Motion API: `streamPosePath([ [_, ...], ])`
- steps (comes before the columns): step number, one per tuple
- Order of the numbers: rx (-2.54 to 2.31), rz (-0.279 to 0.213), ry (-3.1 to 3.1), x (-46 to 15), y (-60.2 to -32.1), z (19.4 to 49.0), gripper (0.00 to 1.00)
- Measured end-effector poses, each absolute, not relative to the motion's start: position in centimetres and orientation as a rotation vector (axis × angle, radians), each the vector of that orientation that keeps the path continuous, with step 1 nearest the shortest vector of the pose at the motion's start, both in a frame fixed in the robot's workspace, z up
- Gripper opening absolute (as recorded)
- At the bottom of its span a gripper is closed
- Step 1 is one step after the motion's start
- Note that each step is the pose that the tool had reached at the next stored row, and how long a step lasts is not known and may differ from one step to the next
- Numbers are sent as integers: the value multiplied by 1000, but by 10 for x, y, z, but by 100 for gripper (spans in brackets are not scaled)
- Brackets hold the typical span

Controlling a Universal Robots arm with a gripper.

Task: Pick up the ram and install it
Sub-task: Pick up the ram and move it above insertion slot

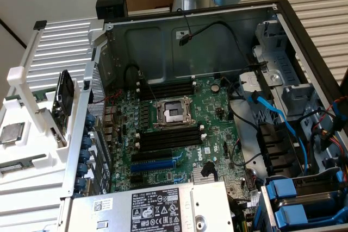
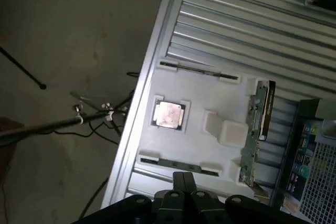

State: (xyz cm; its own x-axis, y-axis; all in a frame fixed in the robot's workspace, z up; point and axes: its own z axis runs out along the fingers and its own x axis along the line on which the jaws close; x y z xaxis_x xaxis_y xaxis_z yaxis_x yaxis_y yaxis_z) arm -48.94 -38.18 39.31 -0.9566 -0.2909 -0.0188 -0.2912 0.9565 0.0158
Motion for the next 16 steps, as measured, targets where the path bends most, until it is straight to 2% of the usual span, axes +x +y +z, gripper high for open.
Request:
streamPosePath([
  [16, -903, 34, 2995, -489, -382, 393, 11],
])
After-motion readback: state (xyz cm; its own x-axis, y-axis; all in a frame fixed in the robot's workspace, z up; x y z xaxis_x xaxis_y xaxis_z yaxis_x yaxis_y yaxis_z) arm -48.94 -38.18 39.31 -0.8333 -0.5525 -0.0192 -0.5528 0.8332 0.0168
